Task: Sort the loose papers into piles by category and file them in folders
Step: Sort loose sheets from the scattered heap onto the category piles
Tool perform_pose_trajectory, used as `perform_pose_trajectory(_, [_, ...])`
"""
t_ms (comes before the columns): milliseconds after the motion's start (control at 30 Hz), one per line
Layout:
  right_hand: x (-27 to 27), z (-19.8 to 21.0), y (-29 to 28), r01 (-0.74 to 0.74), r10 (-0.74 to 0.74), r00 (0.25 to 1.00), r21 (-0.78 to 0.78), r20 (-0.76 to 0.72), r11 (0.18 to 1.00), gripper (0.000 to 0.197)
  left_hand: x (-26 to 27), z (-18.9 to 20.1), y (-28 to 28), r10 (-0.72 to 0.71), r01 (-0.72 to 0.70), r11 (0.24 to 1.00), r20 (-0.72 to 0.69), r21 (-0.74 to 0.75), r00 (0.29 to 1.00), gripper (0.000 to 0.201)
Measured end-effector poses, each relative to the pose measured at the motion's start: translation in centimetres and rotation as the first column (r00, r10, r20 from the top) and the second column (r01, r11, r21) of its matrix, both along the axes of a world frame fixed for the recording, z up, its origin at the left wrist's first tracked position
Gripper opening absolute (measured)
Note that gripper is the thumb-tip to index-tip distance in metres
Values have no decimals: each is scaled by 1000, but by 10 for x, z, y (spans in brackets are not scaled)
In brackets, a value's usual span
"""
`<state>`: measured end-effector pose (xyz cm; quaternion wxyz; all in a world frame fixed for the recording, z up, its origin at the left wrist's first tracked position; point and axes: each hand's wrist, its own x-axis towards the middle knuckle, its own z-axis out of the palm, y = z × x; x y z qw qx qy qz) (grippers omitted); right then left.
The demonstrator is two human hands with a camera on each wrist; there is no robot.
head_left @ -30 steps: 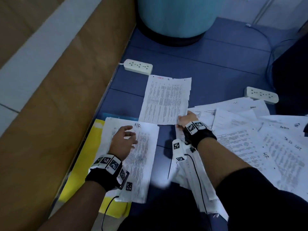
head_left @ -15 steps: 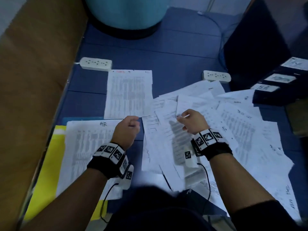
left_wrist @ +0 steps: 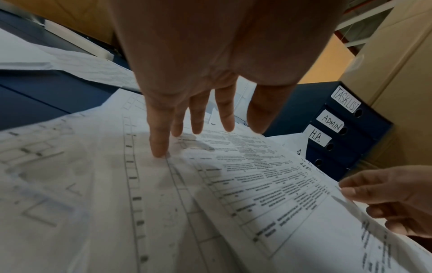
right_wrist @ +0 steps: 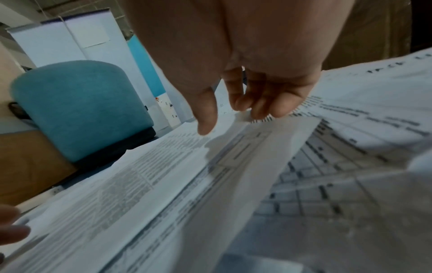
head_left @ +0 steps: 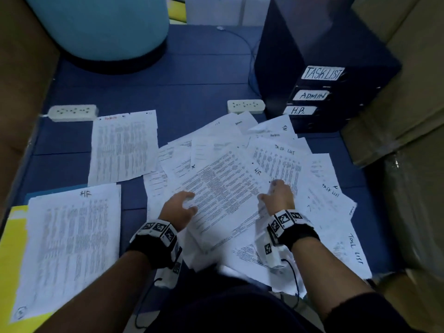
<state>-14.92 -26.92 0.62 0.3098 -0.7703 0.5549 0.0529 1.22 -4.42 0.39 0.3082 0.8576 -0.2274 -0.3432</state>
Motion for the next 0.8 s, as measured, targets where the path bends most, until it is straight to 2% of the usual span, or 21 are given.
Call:
perform_pose_trajectory(100, [-1,-1,-5,45,-45,999,-3,-1,999,70,-8,1,-1,16,-17,1000,40,14,999,40])
perform_pose_trajectory(167, [-1,1,-9,-6,6,997,-1,-75,1000,67,-13,2,0,19,-20,1000,53,22,998,40])
perform_pose_trajectory(233, [-2,1,-13,-59,58,998,-36,-28,998,41,-18,4,0,41,-42,999,53,30,998,40])
perform_pose_trajectory(300, [-5,8,-18,-62,71,981,-53,180,997,3,-23,5,0,98,-99,995,36,17,995,39])
perform_pose_trajectory(367, [-11,20,-24,-74,73,930,-11,361,997,17,-28,8,0,153,-153,988,40,-2,987,42])
perform_pose_trajectory(433, [-19,37,-33,-96,60,870,48,489,994,19,-34,13,0,194,-194,981,64,-20,979,51])
perform_pose_trajectory(533, [-28,60,-44,-230,129,790,95,599,968,26,-38,31,-4,281,-271,955,79,-120,956,70])
perform_pose_trajectory(633, [-29,71,-45,-331,82,722,240,687,913,41,-34,50,-6,236,-209,945,81,-252,968,80])
perform_pose_trajectory(667, [-28,73,-42,-349,60,709,275,702,896,44,-32,53,-6,194,-170,948,62,-270,979,72])
perform_pose_trajectory(767, [-23,72,-31,-345,19,706,320,708,883,36,-28,56,-3,165,-157,961,16,-228,986,18])
perform_pose_trajectory(800, [-21,71,-28,-327,3,716,331,698,885,28,-27,54,0,187,-178,962,24,-208,982,12])
